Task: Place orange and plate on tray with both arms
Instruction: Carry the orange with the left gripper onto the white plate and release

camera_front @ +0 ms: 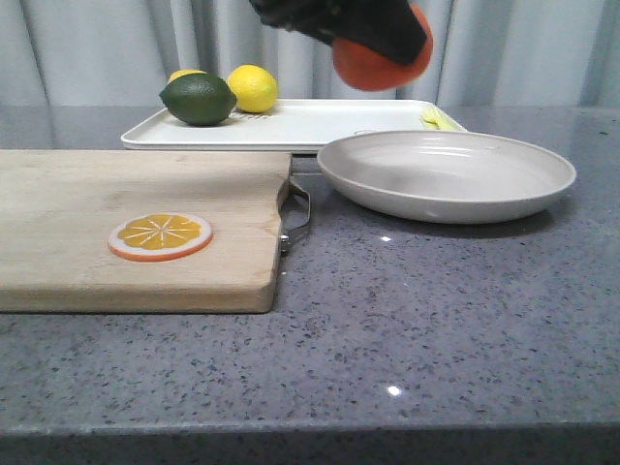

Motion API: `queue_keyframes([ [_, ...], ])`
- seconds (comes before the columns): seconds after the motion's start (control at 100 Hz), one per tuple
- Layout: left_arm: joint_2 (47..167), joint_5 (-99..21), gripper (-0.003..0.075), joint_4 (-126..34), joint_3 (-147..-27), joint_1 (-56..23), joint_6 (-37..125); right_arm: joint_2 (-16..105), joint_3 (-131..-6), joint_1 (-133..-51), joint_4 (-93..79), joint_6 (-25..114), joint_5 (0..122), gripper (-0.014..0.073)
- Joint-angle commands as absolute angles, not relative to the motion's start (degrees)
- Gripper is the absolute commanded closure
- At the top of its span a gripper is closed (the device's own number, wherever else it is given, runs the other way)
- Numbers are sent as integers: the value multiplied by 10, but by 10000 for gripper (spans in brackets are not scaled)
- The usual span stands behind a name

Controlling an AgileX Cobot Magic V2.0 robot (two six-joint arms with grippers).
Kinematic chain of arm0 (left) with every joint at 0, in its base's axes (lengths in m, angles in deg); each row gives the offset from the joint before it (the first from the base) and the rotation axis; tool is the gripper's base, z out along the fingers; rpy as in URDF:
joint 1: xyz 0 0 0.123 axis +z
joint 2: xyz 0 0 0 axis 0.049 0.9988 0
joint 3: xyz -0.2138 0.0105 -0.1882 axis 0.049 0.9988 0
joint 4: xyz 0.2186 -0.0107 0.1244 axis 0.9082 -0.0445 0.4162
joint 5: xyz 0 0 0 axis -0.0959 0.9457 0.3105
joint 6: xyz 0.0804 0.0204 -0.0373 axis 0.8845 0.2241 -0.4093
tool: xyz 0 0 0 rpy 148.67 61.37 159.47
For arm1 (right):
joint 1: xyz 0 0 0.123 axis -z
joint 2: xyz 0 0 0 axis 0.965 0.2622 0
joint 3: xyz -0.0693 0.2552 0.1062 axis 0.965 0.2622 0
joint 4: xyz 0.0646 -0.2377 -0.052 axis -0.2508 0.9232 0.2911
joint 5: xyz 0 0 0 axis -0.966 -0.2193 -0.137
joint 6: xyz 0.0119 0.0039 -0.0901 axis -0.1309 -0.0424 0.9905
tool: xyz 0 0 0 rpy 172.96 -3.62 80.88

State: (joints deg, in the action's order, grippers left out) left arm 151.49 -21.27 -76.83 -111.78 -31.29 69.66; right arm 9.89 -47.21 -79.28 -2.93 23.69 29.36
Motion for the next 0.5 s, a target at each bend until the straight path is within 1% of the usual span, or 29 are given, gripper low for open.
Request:
queue_keyframes([
  [0.0,1514,-229,438,-791,-1147,-325,684,108,-492,-789,-28,237,337,71],
  [0.2,1550,-262,438,-792,-1161,-350,678,108,-492,-789,-27,237,337,71],
  [0.49,1577,-261,438,-784,-1167,-353,659,108,-492,-789,-27,237,337,71],
])
